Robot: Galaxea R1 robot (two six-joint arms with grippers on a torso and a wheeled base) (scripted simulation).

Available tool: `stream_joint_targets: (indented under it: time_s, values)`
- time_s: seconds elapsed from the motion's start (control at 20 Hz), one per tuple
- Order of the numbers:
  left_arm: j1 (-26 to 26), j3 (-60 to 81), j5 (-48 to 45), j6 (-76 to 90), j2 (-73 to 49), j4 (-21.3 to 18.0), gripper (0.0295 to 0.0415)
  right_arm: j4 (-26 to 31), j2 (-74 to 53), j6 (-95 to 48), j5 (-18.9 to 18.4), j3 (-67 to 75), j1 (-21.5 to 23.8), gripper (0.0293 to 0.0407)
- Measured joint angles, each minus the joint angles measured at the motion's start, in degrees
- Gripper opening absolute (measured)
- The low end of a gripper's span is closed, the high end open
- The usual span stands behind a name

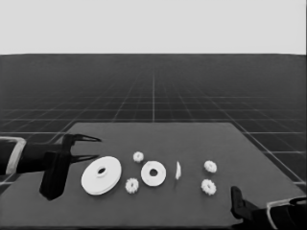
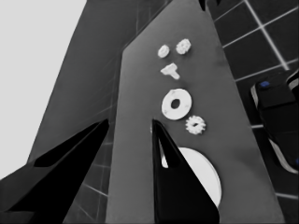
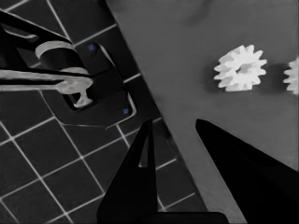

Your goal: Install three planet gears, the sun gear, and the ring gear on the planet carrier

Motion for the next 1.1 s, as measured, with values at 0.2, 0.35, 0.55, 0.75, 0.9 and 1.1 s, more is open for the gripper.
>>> stream_joint_targets:
  time_s: [0.2, 0.35, 0.55, 0.75, 0.9, 1.1]
  values:
    - [1.12, 0.85, 0.62, -0.03, -0.06, -0.88, 0.0347, 0.89, 0.15, -0.04, 0.25, 0.45, -0.86, 0.0368]
    - [20.86, -10.13, 56.30, -83.95, 48.11, 20.25, 0.0404, 0.20, 0.02, -0.01, 0.04, -0.05, -0.42, 0.0384]
    - [21.19, -35.81, 52.18, -108.05, 52.91, -2.72, 0.0386, 0.05, 0.00, 0.00, -0.01, -0.15, -0.33, 0.0385]
    - [26.67, -42.69, 50.91, -107.35, 54.28, 0.03, 0.0385, 0.03, 0.00, 0.00, -0.01, -0.16, -0.32, 0.0385]
    - [33.22, -47.68, 49.11, -104.40, 55.33, 5.59, 0.0385, 0.03, 0.00, 0.00, -0.01, -0.16, -0.32, 0.0385]
    - [34.38, -49.09, 48.48, -103.62, 55.68, 6.67, 0.0385, 0.03, 0.00, 0.00, -0.01, -0.16, -0.32, 0.0385]
